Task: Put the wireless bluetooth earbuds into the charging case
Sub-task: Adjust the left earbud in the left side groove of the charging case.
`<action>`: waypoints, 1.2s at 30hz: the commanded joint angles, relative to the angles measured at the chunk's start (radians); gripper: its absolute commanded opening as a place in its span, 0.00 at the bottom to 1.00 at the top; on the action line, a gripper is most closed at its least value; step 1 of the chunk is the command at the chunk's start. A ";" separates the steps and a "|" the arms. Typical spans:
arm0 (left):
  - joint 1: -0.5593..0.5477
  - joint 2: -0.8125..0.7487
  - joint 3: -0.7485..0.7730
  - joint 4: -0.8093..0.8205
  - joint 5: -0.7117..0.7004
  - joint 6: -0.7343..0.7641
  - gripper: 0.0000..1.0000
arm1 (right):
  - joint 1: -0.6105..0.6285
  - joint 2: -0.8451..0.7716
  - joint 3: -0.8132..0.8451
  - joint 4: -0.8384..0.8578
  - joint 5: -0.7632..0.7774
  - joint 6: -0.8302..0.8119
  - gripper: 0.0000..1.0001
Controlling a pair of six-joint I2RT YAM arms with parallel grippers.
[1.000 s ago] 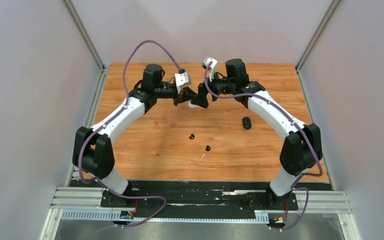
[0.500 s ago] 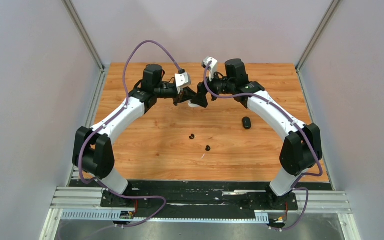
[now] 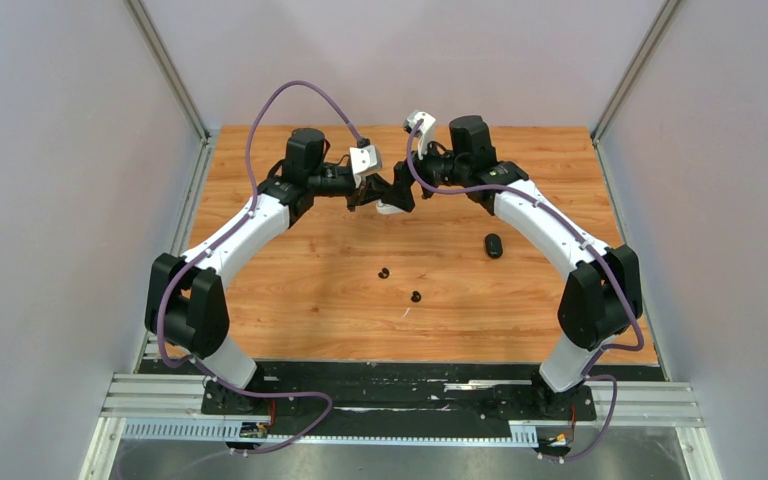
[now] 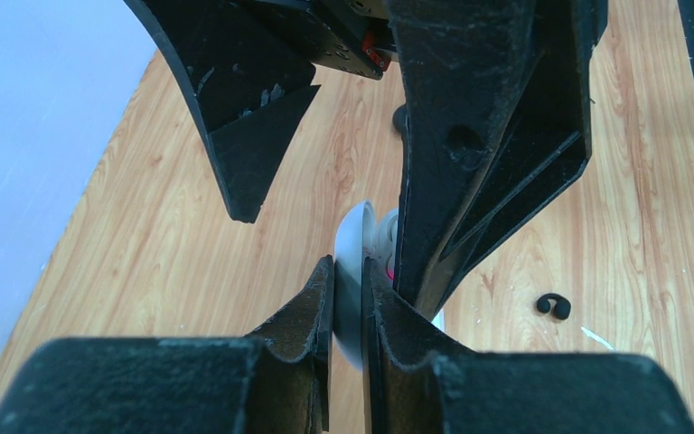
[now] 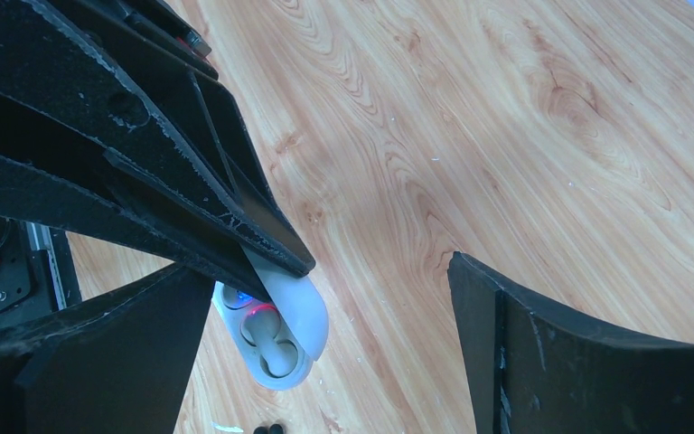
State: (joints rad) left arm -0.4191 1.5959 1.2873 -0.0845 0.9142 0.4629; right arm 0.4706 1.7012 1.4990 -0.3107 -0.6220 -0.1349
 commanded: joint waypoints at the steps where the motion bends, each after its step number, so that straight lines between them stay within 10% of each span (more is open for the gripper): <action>1: -0.007 -0.042 -0.004 0.042 0.025 0.007 0.00 | -0.003 0.004 0.021 0.034 -0.001 0.003 1.00; 17: -0.007 -0.036 -0.011 0.063 0.006 -0.005 0.00 | -0.004 -0.023 0.031 0.008 -0.048 0.018 1.00; 36: -0.007 -0.063 0.063 0.111 -0.010 -0.043 0.00 | -0.224 -0.107 -0.070 0.008 -0.560 0.036 0.85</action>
State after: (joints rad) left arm -0.4194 1.5902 1.2778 -0.0605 0.8852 0.4572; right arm 0.2470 1.5871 1.4593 -0.3141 -1.0092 -0.0551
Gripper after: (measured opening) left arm 0.184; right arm 0.872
